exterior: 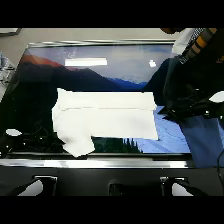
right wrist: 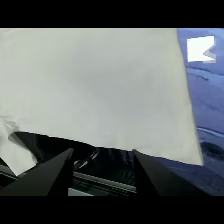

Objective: Fold the clothes and pants, and hang the long-sleeved shirts on hangers.

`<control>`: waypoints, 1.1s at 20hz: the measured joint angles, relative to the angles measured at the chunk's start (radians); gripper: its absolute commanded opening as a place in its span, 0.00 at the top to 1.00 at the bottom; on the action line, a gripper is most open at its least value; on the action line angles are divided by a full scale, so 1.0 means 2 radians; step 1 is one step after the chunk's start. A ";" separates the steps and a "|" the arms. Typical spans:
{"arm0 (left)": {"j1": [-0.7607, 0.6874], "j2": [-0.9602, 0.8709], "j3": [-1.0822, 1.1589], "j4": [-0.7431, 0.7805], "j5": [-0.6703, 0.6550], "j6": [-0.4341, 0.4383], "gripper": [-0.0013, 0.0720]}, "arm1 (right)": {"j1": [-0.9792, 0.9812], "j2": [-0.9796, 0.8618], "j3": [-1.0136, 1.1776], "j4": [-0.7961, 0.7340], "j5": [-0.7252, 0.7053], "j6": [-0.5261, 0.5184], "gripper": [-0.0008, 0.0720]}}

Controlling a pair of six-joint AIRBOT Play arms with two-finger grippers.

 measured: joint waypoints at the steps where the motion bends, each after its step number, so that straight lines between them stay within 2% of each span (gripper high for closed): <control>1: -0.001 0.000 0.000 0.001 0.000 0.001 0.96 | -0.016 0.001 0.000 -0.004 0.006 0.000 0.41; 3: -0.001 0.001 0.001 0.000 -0.004 0.003 0.96 | -0.041 0.000 -0.005 -0.020 0.015 0.000 0.40; 5: -0.001 0.001 0.001 0.000 -0.005 0.007 0.96 | -0.057 -0.005 -0.021 -0.040 0.016 0.000 0.27; 10: -0.001 0.001 0.001 -0.001 -0.006 0.010 0.96 | -0.069 -0.028 -0.087 -0.057 -0.018 -0.010 0.28; 19: -0.001 0.001 0.001 -0.001 -0.007 0.016 0.96 | -0.063 -0.045 -0.173 0.003 -0.077 -0.050 0.28; 20: -0.001 0.001 0.001 -0.001 -0.007 0.017 0.96 | -0.054 -0.045 -0.179 0.007 -0.078 -0.054 0.34; 21: -0.001 0.001 0.001 -0.001 -0.007 0.018 0.96 | -0.042 -0.045 -0.185 0.008 -0.081 -0.057 0.48; 22: -0.001 0.001 0.001 -0.001 -0.007 0.018 0.96 | -0.031 -0.045 -0.188 0.008 -0.089 -0.057 0.58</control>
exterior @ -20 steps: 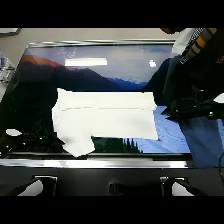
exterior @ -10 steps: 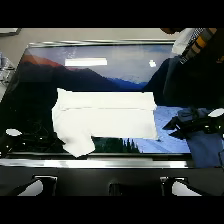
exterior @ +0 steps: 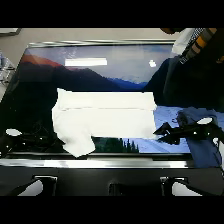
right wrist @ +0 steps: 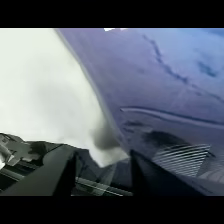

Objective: Fold the clothes and pants, and hang the long-sleeved shirts on hangers.

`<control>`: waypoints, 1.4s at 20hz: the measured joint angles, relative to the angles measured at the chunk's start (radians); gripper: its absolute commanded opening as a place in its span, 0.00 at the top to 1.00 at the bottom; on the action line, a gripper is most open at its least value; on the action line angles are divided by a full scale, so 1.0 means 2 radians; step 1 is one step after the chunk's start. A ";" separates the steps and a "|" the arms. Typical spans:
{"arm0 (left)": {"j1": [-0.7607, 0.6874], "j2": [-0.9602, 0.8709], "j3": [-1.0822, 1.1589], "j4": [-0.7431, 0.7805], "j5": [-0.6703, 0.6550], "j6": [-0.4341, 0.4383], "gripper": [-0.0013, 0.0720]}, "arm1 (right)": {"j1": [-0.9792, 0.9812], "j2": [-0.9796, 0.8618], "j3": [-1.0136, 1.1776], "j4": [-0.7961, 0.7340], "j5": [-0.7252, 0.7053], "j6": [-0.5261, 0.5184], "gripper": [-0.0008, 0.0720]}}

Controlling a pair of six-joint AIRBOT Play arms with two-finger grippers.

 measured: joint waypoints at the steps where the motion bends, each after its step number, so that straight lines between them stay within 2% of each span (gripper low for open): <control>1: 0.000 0.000 0.001 0.000 0.000 0.000 0.96 | 0.012 0.000 -0.003 -0.001 -0.009 0.000 0.83; 2: 0.000 0.000 0.003 0.000 -0.002 0.000 0.96 | 0.020 -0.001 -0.005 -0.003 -0.019 0.000 0.95; 7: 0.017 0.013 0.045 0.008 -0.037 -0.013 0.96 | 0.037 0.023 -0.007 -0.003 -0.035 0.021 0.95; 13: 0.028 0.065 0.124 0.095 -0.139 -0.113 0.96 | 0.041 0.139 -0.007 -0.043 0.038 0.085 0.95; 17: 0.006 0.085 0.157 0.117 -0.153 -0.146 0.96 | 0.042 0.194 0.004 -0.051 0.047 0.105 0.95; 22: -0.054 0.019 0.241 0.123 -0.126 -0.152 0.96 | 0.079 0.123 0.106 -0.055 0.026 0.079 0.95; 28: -0.086 -0.126 0.403 0.124 -0.120 -0.153 0.96 | 0.107 -0.014 0.270 -0.111 0.005 0.104 0.95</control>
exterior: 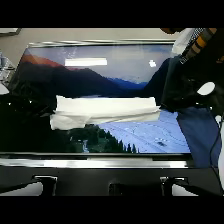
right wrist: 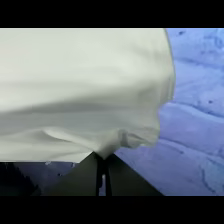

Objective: Fold the clothes and pants, and hang the long-sleeved shirts on hangers.

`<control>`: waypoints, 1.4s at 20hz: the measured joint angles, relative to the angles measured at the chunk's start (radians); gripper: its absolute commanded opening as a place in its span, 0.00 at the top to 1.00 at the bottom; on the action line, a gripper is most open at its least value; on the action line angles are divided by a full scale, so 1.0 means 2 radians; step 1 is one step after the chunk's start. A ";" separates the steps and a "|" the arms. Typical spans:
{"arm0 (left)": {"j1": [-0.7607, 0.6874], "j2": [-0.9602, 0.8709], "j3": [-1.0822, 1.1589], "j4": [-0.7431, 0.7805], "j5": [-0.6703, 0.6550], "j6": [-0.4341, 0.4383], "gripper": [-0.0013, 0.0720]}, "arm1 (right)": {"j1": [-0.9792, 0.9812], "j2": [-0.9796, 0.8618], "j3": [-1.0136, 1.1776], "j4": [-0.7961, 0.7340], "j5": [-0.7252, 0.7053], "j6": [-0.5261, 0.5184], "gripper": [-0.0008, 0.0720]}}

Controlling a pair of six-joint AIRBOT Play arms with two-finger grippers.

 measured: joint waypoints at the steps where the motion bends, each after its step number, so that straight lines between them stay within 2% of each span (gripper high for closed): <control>1: -0.003 -0.028 0.029 0.000 -0.003 0.001 0.96 | 0.001 -0.019 0.019 -0.004 -0.004 0.005 0.95; 7: -0.014 -0.184 0.203 -0.002 -0.043 0.002 0.96 | 0.004 -0.088 0.064 -0.011 -0.043 0.023 0.95; 13: -0.029 -0.287 0.329 -0.002 -0.060 -0.003 0.96 | 0.004 -0.117 0.073 -0.007 -0.106 0.036 0.95; 14: -0.032 -0.298 0.339 -0.002 -0.057 -0.004 0.95 | 0.004 -0.123 0.073 -0.001 -0.114 0.036 0.90; 15: -0.035 -0.307 0.346 -0.002 -0.053 -0.005 0.86 | 0.004 -0.130 0.074 0.006 -0.122 0.036 0.78; 16: -0.038 -0.314 0.351 -0.001 -0.048 -0.005 0.67 | 0.004 -0.136 0.074 0.012 -0.128 0.038 0.67; 17: -0.041 -0.319 0.355 -0.001 -0.043 -0.006 0.44 | 0.004 -0.141 0.074 0.019 -0.134 0.039 0.48; 18: -0.042 -0.323 0.357 -0.001 -0.037 -0.007 0.37 | 0.004 -0.144 0.075 0.024 -0.137 0.040 0.33; 20: -0.043 -0.323 0.361 -0.001 -0.028 -0.007 0.36 | 0.001 -0.144 0.083 0.031 -0.134 0.044 0.32; 23: -0.041 -0.310 0.363 -0.002 -0.015 -0.010 0.36 | -0.019 -0.140 0.105 0.030 -0.107 0.048 0.14; 25: -0.040 -0.297 0.364 -0.001 -0.009 -0.011 0.36 | -0.040 -0.143 0.113 0.031 -0.080 0.041 0.13; 26: -0.040 -0.290 0.364 -0.002 -0.008 -0.012 0.36 | -0.049 -0.147 0.116 0.032 -0.067 0.031 0.08; 28: -0.040 -0.280 0.364 -0.002 -0.006 -0.012 0.36 | -0.060 -0.159 0.119 0.039 -0.041 0.003 0.08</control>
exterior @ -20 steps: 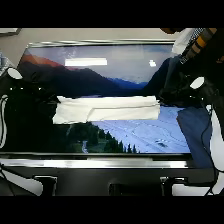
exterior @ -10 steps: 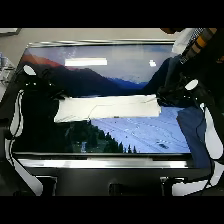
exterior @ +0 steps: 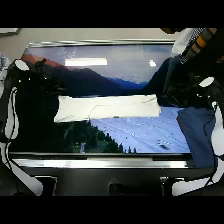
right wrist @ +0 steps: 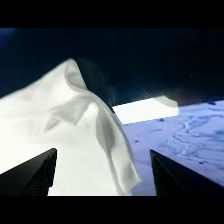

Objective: Fold the clothes and pants, and hang the long-sleeved shirts on hangers.

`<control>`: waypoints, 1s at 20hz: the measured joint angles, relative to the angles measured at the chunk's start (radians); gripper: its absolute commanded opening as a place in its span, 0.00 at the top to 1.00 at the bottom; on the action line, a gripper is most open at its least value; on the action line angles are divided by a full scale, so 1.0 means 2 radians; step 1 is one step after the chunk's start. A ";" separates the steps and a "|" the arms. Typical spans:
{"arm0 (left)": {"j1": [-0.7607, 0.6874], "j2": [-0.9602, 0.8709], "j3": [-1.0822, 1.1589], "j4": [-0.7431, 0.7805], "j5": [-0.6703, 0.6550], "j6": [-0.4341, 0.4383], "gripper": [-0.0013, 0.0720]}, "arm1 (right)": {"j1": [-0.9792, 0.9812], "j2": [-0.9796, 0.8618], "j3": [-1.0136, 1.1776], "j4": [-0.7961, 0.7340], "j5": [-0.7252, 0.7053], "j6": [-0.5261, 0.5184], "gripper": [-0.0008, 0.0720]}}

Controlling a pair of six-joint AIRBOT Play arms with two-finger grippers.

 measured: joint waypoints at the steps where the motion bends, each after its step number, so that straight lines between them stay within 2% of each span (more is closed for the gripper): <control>1: 0.000 0.005 0.000 0.000 0.001 0.000 0.36 | -0.004 -0.008 0.001 0.006 0.011 -0.016 0.08; 5: 0.000 0.014 0.000 0.000 0.003 0.003 0.36 | -0.010 -0.046 0.002 0.052 0.032 -0.065 0.09; 8: 0.000 0.016 0.000 0.000 0.004 0.005 0.36 | -0.007 -0.073 0.003 0.087 0.034 -0.082 0.10; 9: 0.001 0.016 0.000 0.000 0.004 0.006 0.36 | -0.002 -0.080 0.004 0.098 0.034 -0.086 0.21; 10: 0.001 0.016 0.000 0.000 0.004 0.006 0.36 | 0.005 -0.086 0.004 0.105 0.034 -0.088 0.38; 11: 0.001 0.017 0.000 0.000 0.004 0.006 0.36 | 0.013 -0.090 0.003 0.104 0.035 -0.090 0.60; 12: 0.001 0.018 0.000 0.000 0.004 0.007 0.36 | 0.020 -0.094 0.003 0.102 0.035 -0.091 0.88; 13: 0.001 0.019 0.000 0.000 0.004 0.007 0.36 | 0.028 -0.095 0.002 0.098 0.034 -0.091 0.95; 16: 0.001 0.022 0.000 -0.012 0.001 0.007 0.37 | 0.042 -0.084 0.002 0.101 0.034 -0.093 0.95; 17: 0.000 0.022 0.000 -0.021 -0.002 0.007 0.47 | 0.043 -0.072 0.003 0.104 0.035 -0.087 0.95; 18: -0.001 0.023 0.000 -0.032 -0.002 0.007 0.67 | 0.044 -0.060 0.005 0.103 0.036 -0.079 0.95; 20: -0.011 0.023 -0.001 -0.050 -0.002 0.007 0.87 | 0.043 -0.030 0.014 0.089 0.045 -0.058 0.95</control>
